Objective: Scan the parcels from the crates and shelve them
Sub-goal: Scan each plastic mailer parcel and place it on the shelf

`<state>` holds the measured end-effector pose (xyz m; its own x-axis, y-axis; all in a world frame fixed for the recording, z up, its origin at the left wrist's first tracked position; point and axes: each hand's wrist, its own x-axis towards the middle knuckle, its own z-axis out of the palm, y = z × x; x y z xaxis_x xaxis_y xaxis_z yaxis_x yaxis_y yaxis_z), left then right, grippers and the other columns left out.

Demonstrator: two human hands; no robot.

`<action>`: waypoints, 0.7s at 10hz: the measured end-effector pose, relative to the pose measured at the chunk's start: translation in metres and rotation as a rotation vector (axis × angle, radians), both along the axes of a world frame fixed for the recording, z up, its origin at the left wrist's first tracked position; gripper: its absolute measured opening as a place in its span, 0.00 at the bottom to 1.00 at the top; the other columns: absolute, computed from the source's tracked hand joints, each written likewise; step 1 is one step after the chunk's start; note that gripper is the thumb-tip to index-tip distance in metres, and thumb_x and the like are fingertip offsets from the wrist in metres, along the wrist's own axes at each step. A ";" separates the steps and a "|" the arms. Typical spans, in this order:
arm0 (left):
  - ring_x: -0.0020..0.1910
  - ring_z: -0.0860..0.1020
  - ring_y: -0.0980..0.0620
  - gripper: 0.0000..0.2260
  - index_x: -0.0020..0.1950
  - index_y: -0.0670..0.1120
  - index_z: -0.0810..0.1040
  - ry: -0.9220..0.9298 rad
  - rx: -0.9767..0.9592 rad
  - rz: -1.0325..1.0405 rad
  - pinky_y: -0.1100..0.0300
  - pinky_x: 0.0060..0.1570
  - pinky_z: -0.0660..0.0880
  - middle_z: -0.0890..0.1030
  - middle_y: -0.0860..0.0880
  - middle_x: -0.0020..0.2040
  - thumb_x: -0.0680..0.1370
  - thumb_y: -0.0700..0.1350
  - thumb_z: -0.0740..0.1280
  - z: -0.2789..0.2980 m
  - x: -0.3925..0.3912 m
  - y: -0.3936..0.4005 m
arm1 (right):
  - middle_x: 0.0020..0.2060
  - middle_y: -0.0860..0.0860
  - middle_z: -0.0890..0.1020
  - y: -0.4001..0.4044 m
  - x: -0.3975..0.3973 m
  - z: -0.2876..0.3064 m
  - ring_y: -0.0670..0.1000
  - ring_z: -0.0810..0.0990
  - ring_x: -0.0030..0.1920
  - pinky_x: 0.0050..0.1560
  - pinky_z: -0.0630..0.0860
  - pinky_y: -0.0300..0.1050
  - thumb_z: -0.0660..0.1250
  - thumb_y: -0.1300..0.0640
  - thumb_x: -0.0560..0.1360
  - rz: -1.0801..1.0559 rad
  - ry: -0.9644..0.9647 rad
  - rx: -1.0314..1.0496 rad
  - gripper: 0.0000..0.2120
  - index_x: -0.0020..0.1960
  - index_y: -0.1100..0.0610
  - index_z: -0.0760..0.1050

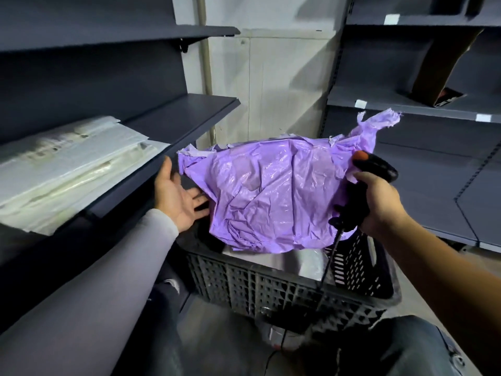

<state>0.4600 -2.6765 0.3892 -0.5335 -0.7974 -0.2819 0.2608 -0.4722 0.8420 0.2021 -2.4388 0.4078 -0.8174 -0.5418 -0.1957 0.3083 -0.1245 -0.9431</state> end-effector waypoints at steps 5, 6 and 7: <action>0.66 0.79 0.36 0.27 0.70 0.51 0.79 0.211 0.145 -0.023 0.18 0.64 0.61 0.84 0.44 0.64 0.80 0.66 0.60 0.001 0.045 -0.008 | 0.41 0.49 0.79 -0.025 -0.002 -0.011 0.57 0.83 0.46 0.56 0.76 0.72 0.64 0.47 0.80 0.052 -0.294 -0.267 0.13 0.39 0.49 0.70; 0.66 0.79 0.35 0.23 0.70 0.48 0.80 0.239 0.090 -0.042 0.25 0.66 0.67 0.84 0.42 0.64 0.81 0.58 0.60 -0.002 0.048 -0.005 | 0.43 0.48 0.77 -0.027 -0.004 -0.015 0.56 0.75 0.51 0.65 0.71 0.57 0.65 0.50 0.78 0.118 -0.275 -0.356 0.09 0.39 0.49 0.75; 0.69 0.77 0.54 0.23 0.73 0.36 0.75 0.402 0.200 -0.080 0.66 0.70 0.68 0.85 0.52 0.59 0.80 0.45 0.72 -0.019 0.073 -0.008 | 0.51 0.49 0.77 -0.030 -0.001 -0.020 0.54 0.75 0.49 0.57 0.73 0.56 0.65 0.50 0.76 0.150 -0.252 -0.326 0.04 0.49 0.48 0.76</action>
